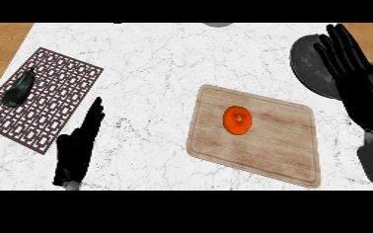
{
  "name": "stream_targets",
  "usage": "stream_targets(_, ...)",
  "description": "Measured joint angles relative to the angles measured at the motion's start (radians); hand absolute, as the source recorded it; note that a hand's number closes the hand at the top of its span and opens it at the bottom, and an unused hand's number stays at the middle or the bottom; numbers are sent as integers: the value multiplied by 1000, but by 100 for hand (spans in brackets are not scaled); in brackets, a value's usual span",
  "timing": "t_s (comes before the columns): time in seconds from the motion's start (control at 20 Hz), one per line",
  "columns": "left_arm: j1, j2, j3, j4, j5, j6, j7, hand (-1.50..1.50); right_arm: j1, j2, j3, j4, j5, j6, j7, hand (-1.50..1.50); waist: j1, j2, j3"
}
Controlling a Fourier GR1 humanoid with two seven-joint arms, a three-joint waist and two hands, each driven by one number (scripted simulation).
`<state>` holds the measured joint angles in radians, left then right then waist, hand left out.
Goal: Pick the squash from the cutting board and place it in the pan
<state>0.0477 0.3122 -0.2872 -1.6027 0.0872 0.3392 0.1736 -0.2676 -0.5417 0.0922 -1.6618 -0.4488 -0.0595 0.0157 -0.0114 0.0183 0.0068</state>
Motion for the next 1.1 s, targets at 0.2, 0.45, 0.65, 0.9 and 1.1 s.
stream_targets(0.2, -55, 21, -5, -6, -15, -44, -1, 0, -11, 28, 5, 134, 45, -66, 67, -150, 16, -6, -5)
stream_targets(0.45, -123, 56, -19, -38, -19, -107, -11, 0, 19, -92, 101, 303, 270, -159, 198, 150, 35, 8, -18)
stream_targets(0.65, -161, 72, -4, -27, 9, -156, -4, 0, 44, 8, 158, 383, 440, -410, 255, -150, 26, -4, -12)
stream_targets(0.9, -193, 80, 33, -3, 37, -216, 6, 0, 78, 91, 257, 351, 582, -515, 396, -150, 14, -15, -9)
stream_targets(1.1, -206, 74, 37, 11, 35, -230, 6, 0, 17, 49, 344, 324, 666, -416, 609, -150, 16, -18, -9)
